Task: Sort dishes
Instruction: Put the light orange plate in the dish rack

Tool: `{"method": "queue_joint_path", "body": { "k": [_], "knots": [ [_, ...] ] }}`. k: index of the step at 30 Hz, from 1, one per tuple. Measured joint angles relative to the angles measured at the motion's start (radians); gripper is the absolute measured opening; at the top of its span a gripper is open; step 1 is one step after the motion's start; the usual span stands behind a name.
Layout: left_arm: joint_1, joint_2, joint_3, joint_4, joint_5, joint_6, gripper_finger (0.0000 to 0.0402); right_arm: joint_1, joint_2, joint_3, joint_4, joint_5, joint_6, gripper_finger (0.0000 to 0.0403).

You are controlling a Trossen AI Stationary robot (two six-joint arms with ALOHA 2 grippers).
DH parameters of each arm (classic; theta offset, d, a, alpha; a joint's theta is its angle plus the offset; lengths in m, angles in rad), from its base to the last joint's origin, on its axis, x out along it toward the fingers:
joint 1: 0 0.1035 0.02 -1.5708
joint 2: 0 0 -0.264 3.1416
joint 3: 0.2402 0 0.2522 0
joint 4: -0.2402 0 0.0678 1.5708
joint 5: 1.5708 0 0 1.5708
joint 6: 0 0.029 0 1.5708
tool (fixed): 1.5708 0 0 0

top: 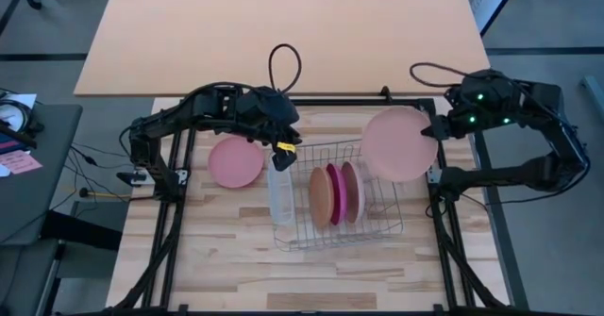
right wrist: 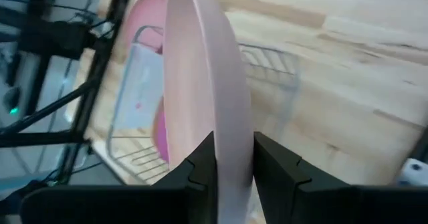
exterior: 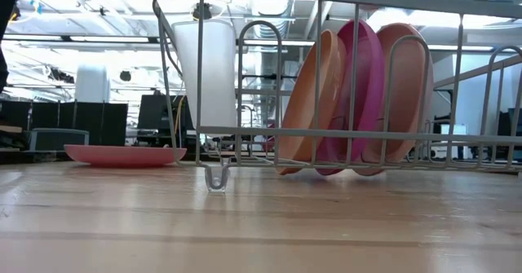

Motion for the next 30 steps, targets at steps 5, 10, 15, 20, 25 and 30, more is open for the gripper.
{"method": "queue_joint_path", "body": {
  "k": [5, 10, 15, 20, 25, 30],
  "knots": [
    [0.003, 0.0, 0.0, 0.0, 0.0, -0.019, 0.0078, 0.0, -0.061, -0.119, -0.002, -0.011, -0.001, 0.0072],
    [0.009, 0.0, 0.0, 0.002, -0.001, -0.033, 0.0078, 0.01, -0.108, -0.203, -0.002, -0.048, 0.026, 0.0071],
    [0.017, 0.0, 0.0, 0.004, -0.002, -0.04, 0.0078, 0.017, -0.126, -0.263, -0.002, -0.049, 0.038, 0.0071],
    [0.019, 0.0, 0.0, 0.005, -0.004, -0.04, 0.0078, 0.017, -0.113, -0.291, 0.0, -0.03, 0.041, 0.0071],
    [0.019, 0.0, 0.0, 0.005, -0.004, -0.04, 0.0078, 0.014, -0.079, -0.319, -0.002, -0.029, 0.042, 0.007],
    [0.021, 0.0, 0.0, 0.005, -0.004, -0.036, 0.0078, 0.043, -0.032, -0.321, 0.0, -0.032, 0.055, 0.007]
  ]
}}
